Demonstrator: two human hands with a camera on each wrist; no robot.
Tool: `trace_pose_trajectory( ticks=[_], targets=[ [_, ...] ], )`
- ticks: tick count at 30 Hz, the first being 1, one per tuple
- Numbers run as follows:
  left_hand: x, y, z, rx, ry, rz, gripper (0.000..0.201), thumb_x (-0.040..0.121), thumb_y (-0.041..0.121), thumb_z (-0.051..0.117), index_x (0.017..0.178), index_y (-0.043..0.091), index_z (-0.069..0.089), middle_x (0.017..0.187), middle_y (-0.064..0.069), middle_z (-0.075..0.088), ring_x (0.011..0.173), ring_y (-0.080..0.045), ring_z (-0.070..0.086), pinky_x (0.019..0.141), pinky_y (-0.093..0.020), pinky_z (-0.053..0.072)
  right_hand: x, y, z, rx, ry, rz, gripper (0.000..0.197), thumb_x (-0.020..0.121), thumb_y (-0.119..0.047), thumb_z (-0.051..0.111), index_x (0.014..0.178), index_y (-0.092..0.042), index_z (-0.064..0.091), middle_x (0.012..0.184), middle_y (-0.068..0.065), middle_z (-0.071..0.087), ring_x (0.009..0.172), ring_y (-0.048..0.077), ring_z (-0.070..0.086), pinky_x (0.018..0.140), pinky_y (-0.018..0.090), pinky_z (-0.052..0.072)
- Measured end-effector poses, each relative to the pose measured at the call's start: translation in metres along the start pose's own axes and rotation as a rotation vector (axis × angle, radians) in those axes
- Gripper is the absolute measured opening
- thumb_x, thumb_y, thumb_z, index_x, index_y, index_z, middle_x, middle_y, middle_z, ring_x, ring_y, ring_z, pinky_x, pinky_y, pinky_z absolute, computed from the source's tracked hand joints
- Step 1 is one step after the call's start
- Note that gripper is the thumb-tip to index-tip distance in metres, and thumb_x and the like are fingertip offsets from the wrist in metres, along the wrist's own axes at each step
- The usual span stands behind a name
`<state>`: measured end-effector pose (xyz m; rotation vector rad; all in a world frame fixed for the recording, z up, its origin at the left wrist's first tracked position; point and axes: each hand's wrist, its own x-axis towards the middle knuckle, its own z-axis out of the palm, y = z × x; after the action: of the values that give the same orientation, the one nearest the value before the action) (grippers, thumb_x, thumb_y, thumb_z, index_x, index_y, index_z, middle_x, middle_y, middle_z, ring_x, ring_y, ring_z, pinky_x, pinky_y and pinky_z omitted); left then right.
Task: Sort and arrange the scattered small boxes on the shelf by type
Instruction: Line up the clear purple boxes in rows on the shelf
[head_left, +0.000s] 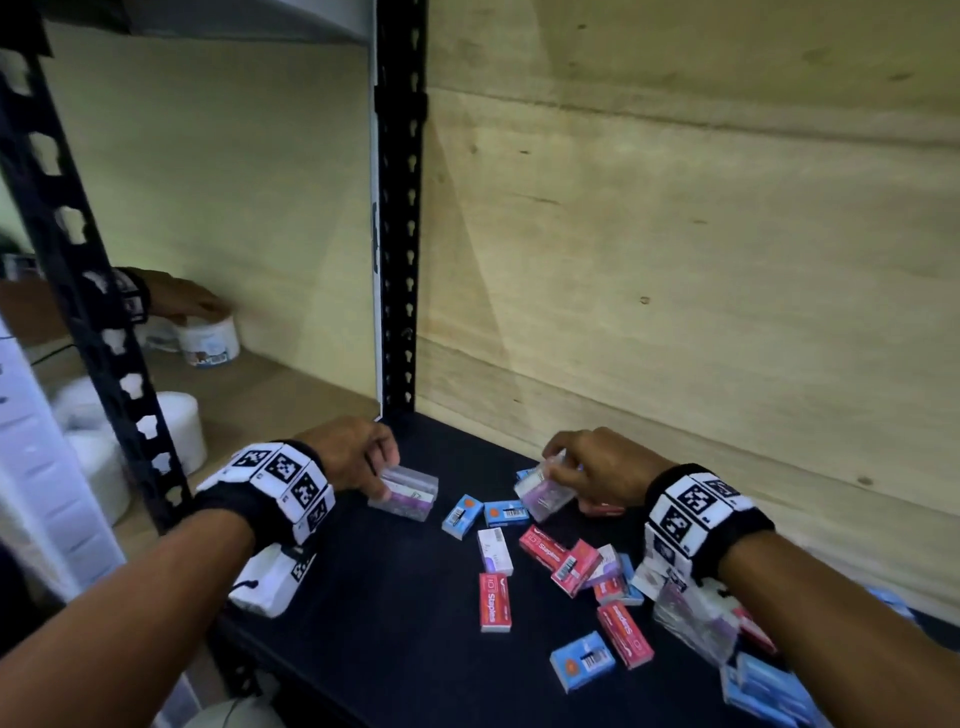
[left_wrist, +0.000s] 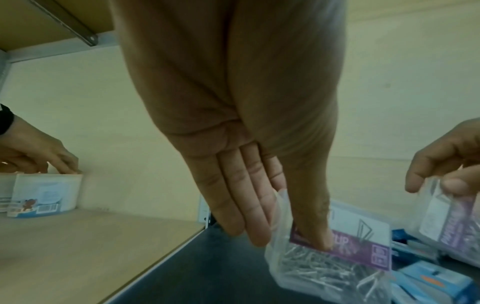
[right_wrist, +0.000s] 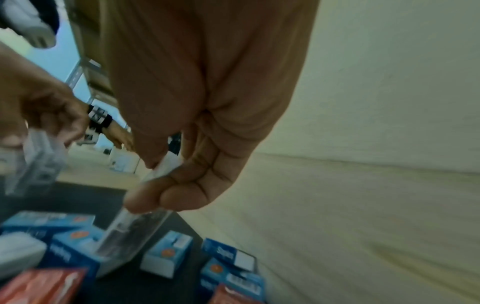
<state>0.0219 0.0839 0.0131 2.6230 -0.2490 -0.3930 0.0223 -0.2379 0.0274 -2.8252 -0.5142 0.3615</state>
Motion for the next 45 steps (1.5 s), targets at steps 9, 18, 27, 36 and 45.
trace_pose_trajectory(
  ticks=[9,18,27,36,45],
  targets=[
    [0.057,-0.002,-0.013,0.030,0.009,0.025,0.032,0.071,0.011,0.082,0.090,0.023,0.060,0.086,0.008,0.064,0.071,-0.004,0.056,0.064,-0.014,0.043,0.038,-0.018,0.001,0.027,0.061,0.032,0.042,0.095,-0.037,0.058,0.131,-0.021,0.044,0.113,0.003,0.063,0.094,0.020,0.060,0.081,0.030,0.049],
    [0.097,-0.008,-0.013,0.055,-0.005,0.017,0.035,0.068,0.015,0.085,0.095,0.024,0.064,0.090,0.007,0.067,0.074,-0.006,0.060,0.066,-0.017,0.047,0.076,-0.033,0.012,-0.029,0.000,0.110,0.040,0.095,-0.034,0.058,0.127,-0.015,0.041,0.113,0.009,0.059,0.094,0.025,0.058,0.075,0.031,0.044],
    [0.121,-0.010,-0.011,0.028,0.008,0.042,0.035,0.070,0.015,0.085,0.095,0.024,0.062,0.099,0.000,0.068,0.083,-0.012,0.063,0.074,-0.024,0.050,0.089,-0.031,0.012,-0.106,-0.022,0.162,0.049,0.096,-0.036,0.056,0.135,-0.011,0.039,0.124,0.015,0.056,0.107,0.030,0.058,0.078,0.030,0.045],
    [0.132,-0.011,-0.007,0.050,0.079,0.077,0.036,0.073,0.014,0.082,0.098,0.026,0.060,0.095,0.005,0.064,0.090,-0.015,0.062,0.084,-0.028,0.052,0.094,-0.033,0.009,-0.232,-0.031,0.174,0.046,0.094,-0.037,0.061,0.130,-0.012,0.050,0.124,0.012,0.056,0.109,0.029,0.059,0.085,0.033,0.049],
    [0.139,-0.013,0.000,0.019,0.169,0.100,0.037,0.075,0.011,0.078,0.108,0.020,0.063,0.102,0.001,0.066,0.083,-0.013,0.061,0.082,-0.026,0.053,0.100,-0.032,0.010,-0.254,-0.014,0.186,0.044,0.091,-0.035,0.066,0.127,-0.013,0.055,0.122,0.011,0.059,0.107,0.029,0.060,0.083,0.034,0.050]
  ],
)
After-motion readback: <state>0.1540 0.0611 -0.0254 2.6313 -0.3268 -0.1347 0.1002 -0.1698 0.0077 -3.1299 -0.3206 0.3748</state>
